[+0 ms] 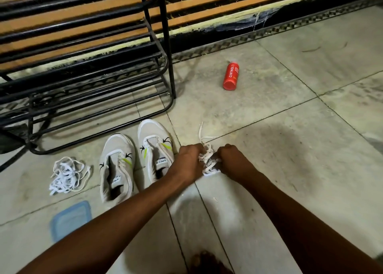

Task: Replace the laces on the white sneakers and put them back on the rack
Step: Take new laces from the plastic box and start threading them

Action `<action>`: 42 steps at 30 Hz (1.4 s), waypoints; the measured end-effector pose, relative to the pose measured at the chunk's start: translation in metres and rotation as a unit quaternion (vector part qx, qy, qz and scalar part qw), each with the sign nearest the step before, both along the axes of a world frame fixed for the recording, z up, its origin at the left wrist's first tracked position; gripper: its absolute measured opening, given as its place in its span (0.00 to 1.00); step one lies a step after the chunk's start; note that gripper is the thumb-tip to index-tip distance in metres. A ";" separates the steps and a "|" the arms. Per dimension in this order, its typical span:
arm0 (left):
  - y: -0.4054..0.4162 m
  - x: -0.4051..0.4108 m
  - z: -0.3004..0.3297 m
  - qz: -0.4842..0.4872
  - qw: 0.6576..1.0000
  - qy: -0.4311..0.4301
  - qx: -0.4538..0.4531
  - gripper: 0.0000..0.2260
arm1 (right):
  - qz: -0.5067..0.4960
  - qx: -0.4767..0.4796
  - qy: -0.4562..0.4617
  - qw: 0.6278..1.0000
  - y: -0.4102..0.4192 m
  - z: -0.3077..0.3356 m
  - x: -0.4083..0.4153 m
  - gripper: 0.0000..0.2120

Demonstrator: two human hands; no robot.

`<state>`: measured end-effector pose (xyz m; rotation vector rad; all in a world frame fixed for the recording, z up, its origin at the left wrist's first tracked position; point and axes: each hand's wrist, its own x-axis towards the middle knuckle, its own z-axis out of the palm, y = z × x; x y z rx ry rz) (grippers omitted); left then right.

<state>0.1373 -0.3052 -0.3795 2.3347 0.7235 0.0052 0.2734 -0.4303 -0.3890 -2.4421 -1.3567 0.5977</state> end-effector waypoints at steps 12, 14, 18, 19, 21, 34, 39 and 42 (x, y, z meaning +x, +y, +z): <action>-0.034 -0.005 -0.003 -0.192 0.967 0.026 0.163 0.10 | -0.082 0.143 0.018 0.986 -0.025 0.026 0.015 0.06; -0.037 -0.008 -0.005 -0.195 0.963 -0.004 0.186 0.09 | -0.102 0.103 0.060 0.988 -0.015 0.024 0.015 0.13; -0.036 -0.014 -0.018 -0.203 0.955 -0.057 0.206 0.10 | -0.117 0.015 0.160 0.980 0.011 0.022 0.023 0.24; -0.035 -0.015 -0.020 -0.202 0.954 -0.056 0.216 0.08 | -0.115 0.005 0.170 0.979 0.019 0.017 0.027 0.26; -0.035 -0.017 -0.020 -0.197 0.952 -0.038 0.233 0.09 | -0.100 -0.012 0.185 0.978 0.032 0.010 0.035 0.20; -0.035 -0.019 -0.030 -0.057 0.991 -0.060 0.107 0.03 | -0.050 0.231 0.213 0.948 -0.012 0.013 0.012 0.13; -0.039 -0.018 -0.017 0.035 0.992 -0.094 0.079 0.17 | 0.086 0.129 -0.087 0.984 -0.036 -0.014 0.009 0.20; -0.034 -0.013 -0.017 0.035 0.991 -0.088 0.090 0.31 | 0.137 0.057 -0.182 0.972 -0.033 -0.019 0.000 0.24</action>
